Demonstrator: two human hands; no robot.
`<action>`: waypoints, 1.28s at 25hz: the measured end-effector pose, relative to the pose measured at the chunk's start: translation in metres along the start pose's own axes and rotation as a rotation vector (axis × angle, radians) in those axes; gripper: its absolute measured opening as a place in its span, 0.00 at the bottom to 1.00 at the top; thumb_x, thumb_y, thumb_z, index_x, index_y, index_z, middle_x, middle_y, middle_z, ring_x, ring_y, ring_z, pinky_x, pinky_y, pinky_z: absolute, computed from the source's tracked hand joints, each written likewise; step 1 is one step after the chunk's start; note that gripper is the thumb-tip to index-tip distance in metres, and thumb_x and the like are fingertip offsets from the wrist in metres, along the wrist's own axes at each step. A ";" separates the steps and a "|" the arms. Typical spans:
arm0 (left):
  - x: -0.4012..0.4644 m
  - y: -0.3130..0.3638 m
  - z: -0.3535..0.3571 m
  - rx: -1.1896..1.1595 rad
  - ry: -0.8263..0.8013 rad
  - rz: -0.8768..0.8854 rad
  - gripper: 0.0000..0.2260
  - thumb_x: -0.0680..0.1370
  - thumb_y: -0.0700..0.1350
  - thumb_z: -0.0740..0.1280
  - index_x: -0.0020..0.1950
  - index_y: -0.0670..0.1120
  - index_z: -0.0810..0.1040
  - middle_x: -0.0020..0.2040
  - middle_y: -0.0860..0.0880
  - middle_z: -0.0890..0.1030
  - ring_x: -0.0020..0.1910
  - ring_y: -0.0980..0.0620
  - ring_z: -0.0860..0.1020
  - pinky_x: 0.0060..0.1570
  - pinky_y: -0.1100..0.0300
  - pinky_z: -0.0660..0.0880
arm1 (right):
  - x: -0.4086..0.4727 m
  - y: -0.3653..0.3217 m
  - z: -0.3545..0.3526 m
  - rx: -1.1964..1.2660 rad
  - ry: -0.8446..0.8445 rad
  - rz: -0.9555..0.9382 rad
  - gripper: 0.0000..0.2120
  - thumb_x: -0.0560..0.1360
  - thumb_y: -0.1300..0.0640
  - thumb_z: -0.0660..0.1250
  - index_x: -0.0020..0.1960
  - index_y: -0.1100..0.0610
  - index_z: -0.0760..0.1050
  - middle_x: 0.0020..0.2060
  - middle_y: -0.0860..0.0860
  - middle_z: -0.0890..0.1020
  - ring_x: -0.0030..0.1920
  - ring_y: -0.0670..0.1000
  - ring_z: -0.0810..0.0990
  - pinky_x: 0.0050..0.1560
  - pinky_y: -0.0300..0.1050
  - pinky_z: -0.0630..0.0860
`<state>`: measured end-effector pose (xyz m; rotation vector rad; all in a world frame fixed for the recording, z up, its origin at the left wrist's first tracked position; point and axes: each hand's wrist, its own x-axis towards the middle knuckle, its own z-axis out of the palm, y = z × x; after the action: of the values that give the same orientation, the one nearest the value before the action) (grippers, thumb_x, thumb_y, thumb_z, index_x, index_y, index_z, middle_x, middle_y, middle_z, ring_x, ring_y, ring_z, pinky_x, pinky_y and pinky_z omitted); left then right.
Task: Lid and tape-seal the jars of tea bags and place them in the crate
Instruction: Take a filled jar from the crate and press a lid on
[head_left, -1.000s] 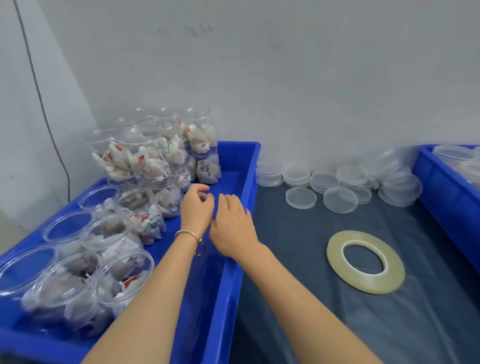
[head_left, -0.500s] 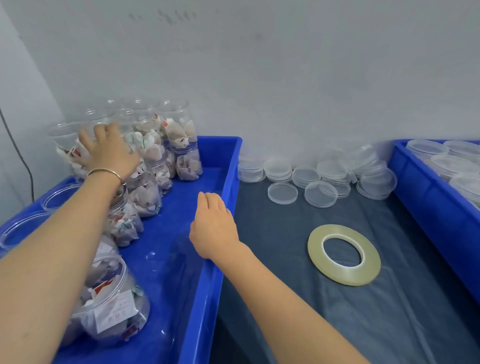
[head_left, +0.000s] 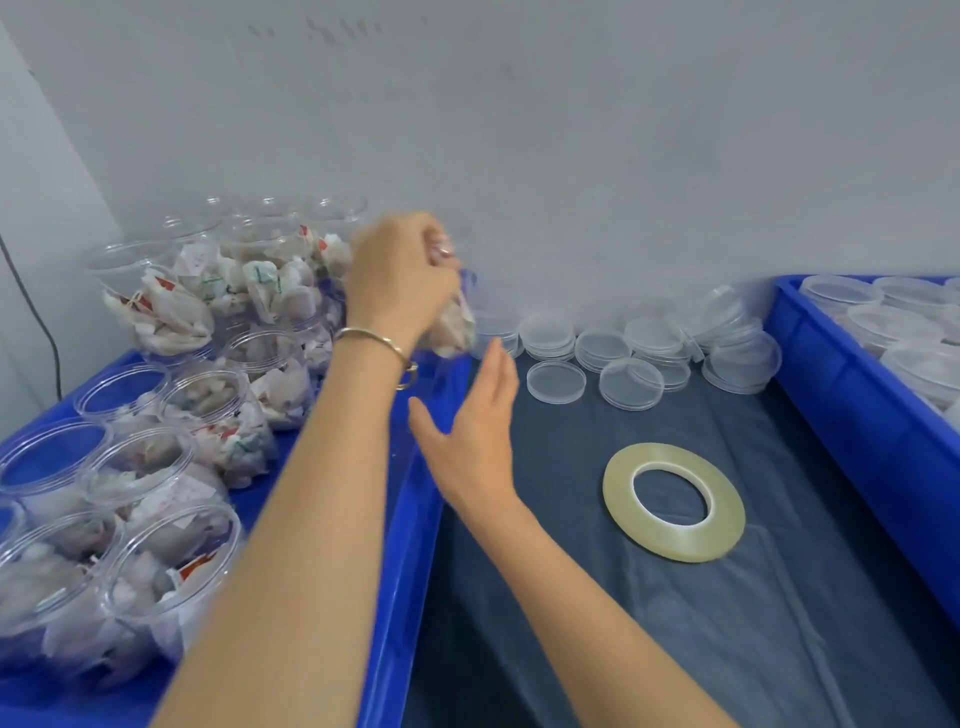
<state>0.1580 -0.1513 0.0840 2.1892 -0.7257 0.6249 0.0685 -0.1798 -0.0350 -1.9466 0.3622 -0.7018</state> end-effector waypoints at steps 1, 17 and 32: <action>-0.008 0.018 0.010 -0.026 -0.144 -0.012 0.03 0.71 0.40 0.68 0.42 0.47 0.80 0.44 0.45 0.83 0.47 0.44 0.79 0.49 0.54 0.75 | 0.001 0.008 -0.012 0.050 0.075 0.023 0.47 0.73 0.49 0.70 0.78 0.54 0.41 0.76 0.50 0.47 0.75 0.45 0.48 0.73 0.47 0.58; -0.079 0.012 0.124 -0.381 -0.478 -0.255 0.11 0.80 0.44 0.62 0.62 0.47 0.75 0.61 0.51 0.78 0.60 0.53 0.76 0.60 0.60 0.71 | -0.068 0.116 -0.110 0.196 -0.002 0.026 0.45 0.61 0.55 0.79 0.69 0.40 0.57 0.61 0.37 0.69 0.64 0.40 0.71 0.58 0.29 0.69; -0.082 -0.014 0.187 0.260 -0.807 -0.079 0.20 0.79 0.43 0.62 0.70 0.47 0.62 0.69 0.44 0.64 0.67 0.39 0.61 0.63 0.39 0.62 | -0.068 0.125 -0.110 0.141 0.058 -0.067 0.46 0.60 0.54 0.79 0.66 0.31 0.57 0.61 0.35 0.69 0.66 0.40 0.69 0.60 0.26 0.65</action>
<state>0.1469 -0.2615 -0.0885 2.7045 -0.9835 -0.2636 -0.0466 -0.2797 -0.1305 -1.8150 0.2767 -0.8070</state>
